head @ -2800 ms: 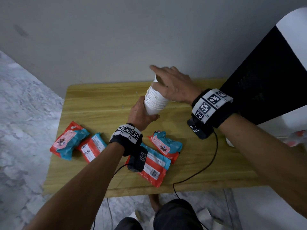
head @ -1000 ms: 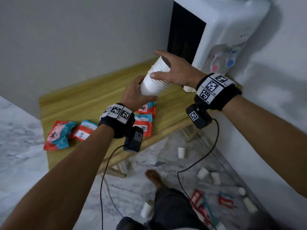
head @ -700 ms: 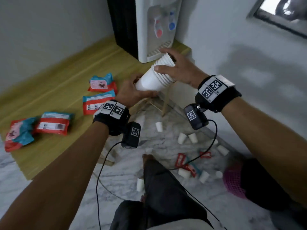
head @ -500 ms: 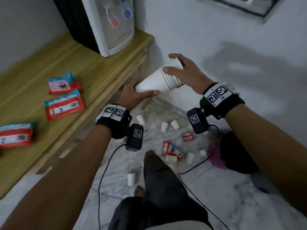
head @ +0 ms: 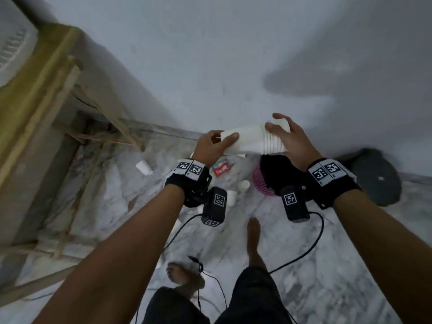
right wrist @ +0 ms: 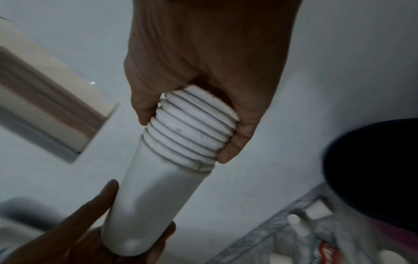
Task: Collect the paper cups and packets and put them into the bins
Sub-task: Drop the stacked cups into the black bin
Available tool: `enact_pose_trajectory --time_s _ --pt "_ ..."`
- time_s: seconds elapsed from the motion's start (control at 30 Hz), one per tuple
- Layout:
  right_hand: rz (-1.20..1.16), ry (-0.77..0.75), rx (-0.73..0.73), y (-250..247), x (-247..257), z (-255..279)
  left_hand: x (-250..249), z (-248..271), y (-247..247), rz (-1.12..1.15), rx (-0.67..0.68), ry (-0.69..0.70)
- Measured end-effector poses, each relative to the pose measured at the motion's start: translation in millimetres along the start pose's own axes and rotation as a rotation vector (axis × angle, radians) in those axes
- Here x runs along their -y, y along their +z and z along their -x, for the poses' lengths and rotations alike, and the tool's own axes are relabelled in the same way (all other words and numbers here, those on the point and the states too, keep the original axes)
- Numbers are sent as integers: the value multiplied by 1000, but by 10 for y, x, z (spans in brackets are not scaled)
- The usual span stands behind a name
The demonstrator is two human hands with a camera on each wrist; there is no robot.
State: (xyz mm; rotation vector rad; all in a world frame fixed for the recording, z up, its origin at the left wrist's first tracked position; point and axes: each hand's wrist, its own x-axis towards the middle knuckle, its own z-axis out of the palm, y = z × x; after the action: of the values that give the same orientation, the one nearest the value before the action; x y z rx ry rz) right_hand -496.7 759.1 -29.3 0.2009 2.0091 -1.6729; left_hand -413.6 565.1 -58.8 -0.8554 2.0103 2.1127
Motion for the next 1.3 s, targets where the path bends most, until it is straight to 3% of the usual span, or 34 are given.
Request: enact_pose_trajectory --time_s 0.33,0.6,0.83,0.97,1.13,1.3 --pt "-113 346 -194 -1857 -1778 -1425 1126 -1353 2269 -261 114 -210" --pt "-140 541 -235 -2425 -2863 -2057 2148 -2061 3078 -337 171 -344" --pt "-110 579 -204 -2486 -3208 -2224 2436 -2306 3237 -476 219 -364" --pt "-45 599 -187 -2430 -3125 -2181 2404 -2255 3131 -497 135 -376" --pt "20 517 -95 -2108 -2606 -2118 2062 -2036 2714 -430 21 -378" --pt "107 401 71 -1366 -1763 -2014 1506 -1729 1970 -303 -179 -340"
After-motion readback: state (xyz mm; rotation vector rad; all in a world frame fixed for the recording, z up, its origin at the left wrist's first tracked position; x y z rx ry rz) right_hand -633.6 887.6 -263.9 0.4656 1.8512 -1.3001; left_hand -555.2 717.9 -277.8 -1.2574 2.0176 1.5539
